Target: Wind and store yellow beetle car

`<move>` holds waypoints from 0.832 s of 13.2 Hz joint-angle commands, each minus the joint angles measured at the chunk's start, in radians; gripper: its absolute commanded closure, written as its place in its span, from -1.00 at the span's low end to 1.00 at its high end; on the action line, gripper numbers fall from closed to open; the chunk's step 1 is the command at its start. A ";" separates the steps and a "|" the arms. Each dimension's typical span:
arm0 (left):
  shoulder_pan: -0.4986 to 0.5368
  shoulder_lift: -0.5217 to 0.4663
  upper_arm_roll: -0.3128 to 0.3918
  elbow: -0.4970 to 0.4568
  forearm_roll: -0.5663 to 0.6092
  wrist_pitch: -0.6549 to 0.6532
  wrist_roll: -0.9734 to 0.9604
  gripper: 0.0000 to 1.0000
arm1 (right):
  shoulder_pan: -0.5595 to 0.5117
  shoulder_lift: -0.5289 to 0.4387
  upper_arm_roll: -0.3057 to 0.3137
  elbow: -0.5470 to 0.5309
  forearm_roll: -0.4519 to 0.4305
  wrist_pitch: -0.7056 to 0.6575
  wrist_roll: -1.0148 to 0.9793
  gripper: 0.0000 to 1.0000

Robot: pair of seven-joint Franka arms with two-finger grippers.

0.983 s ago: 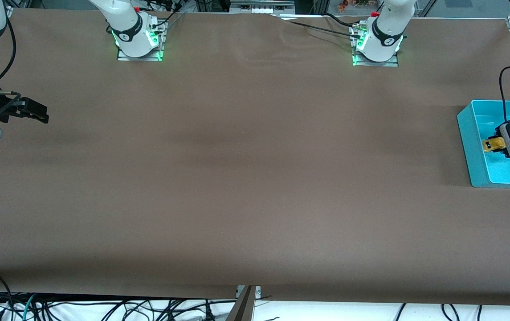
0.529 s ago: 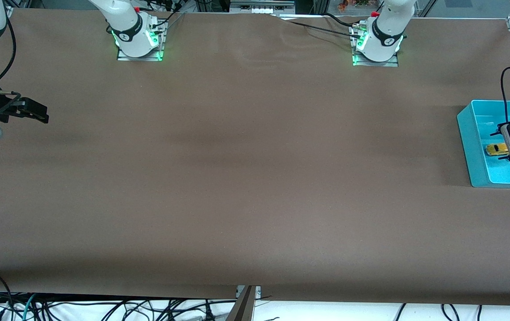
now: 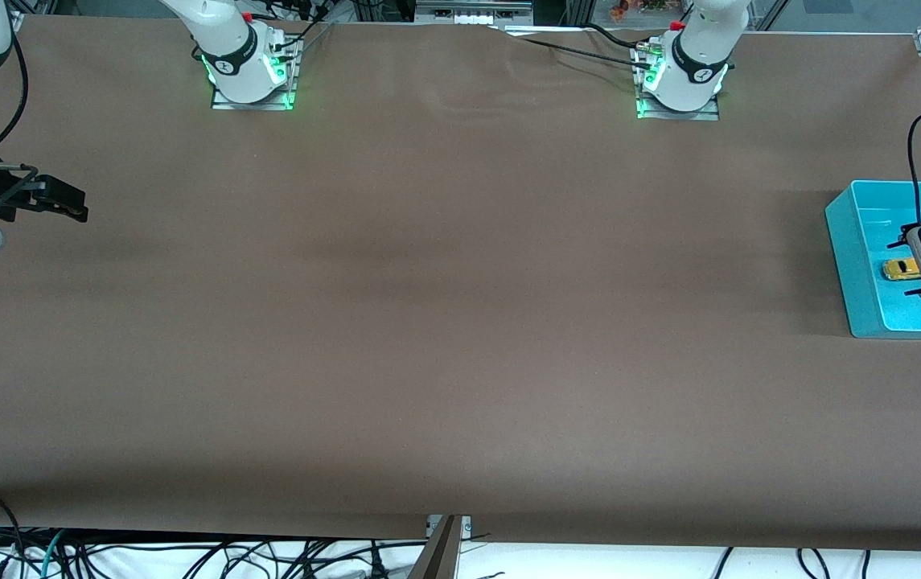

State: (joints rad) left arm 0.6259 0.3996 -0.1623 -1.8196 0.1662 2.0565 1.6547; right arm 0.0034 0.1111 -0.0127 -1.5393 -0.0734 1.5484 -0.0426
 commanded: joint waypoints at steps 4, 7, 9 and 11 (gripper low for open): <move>-0.031 -0.034 -0.167 0.210 0.022 -0.350 -0.304 -1.00 | -0.008 -0.004 0.003 0.013 0.015 -0.017 -0.014 -1.00; -0.032 -0.034 -0.320 0.356 0.007 -0.513 -0.557 -1.00 | -0.010 -0.002 0.005 0.019 0.014 -0.017 -0.014 -1.00; -0.037 -0.034 -0.425 0.385 0.007 -0.536 -0.756 -1.00 | -0.008 -0.004 0.003 0.019 0.014 -0.019 -0.014 -1.00; -0.044 -0.039 -0.500 0.401 0.006 -0.562 -0.941 -1.00 | -0.010 -0.002 0.005 0.022 0.015 -0.017 -0.014 -1.00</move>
State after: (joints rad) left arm 0.5835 0.3547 -0.6165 -1.4528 0.1656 1.5300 0.8419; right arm 0.0031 0.1111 -0.0127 -1.5335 -0.0734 1.5483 -0.0436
